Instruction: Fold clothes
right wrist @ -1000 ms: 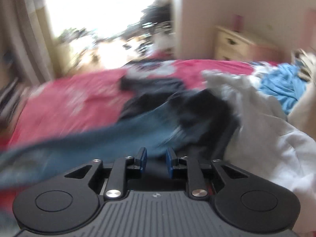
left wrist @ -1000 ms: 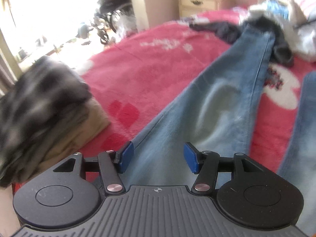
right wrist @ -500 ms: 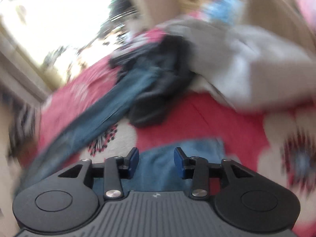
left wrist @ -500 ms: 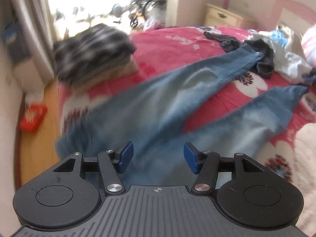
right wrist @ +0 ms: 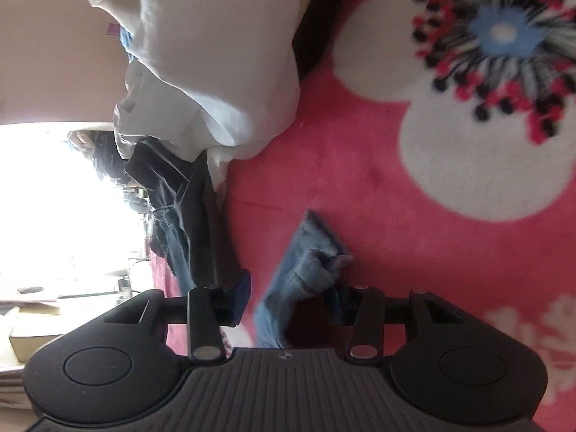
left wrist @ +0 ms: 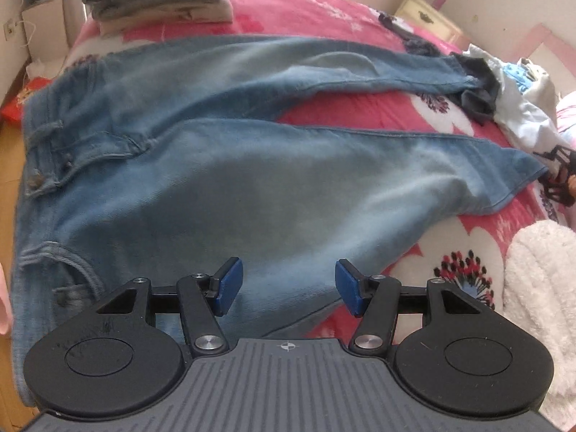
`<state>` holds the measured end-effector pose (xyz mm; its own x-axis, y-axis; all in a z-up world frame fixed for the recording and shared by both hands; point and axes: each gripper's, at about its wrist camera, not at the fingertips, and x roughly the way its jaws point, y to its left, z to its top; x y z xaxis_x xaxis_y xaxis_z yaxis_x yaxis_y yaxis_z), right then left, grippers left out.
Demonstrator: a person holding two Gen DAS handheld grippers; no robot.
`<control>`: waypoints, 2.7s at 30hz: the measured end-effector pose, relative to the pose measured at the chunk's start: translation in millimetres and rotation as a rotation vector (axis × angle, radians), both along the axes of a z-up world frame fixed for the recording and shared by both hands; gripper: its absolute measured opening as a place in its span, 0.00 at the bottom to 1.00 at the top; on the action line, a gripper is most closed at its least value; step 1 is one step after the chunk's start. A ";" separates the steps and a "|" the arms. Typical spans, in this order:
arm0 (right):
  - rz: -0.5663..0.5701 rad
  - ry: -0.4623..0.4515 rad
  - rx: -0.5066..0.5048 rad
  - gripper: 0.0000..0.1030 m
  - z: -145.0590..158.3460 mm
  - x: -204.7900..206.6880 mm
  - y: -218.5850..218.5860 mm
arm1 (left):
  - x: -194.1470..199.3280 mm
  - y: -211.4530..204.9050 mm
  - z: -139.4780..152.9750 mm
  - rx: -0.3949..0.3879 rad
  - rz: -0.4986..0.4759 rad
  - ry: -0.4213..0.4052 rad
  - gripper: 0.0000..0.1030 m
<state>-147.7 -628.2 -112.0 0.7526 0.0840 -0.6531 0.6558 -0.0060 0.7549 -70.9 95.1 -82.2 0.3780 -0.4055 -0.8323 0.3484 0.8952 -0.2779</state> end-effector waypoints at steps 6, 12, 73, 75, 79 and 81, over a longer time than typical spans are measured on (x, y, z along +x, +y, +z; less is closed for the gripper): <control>0.202 -0.116 -0.363 0.06 48.7 34.2 27.6 | 3.8 -8.4 -10.0 0.047 -0.024 0.020 0.55; 0.411 -0.294 -0.765 0.05 110.0 47.3 59.8 | 7.8 -7.9 -14.0 0.085 -0.029 0.052 0.55; 0.272 -0.076 0.148 0.36 -44.4 -38.5 89.1 | -84.4 125.9 -43.4 -0.367 0.698 0.041 0.49; 0.272 -0.080 0.153 0.36 -45.1 -37.4 90.6 | -83.7 126.2 -41.4 -0.362 0.703 0.035 0.44; 0.291 -0.081 0.150 0.35 -43.8 -31.4 89.6 | -82.0 127.5 -38.7 -0.349 0.719 0.022 0.34; 0.279 -0.074 0.145 0.34 -44.2 -28.1 90.6 | -82.5 128.6 -39.1 -0.345 0.730 0.020 0.26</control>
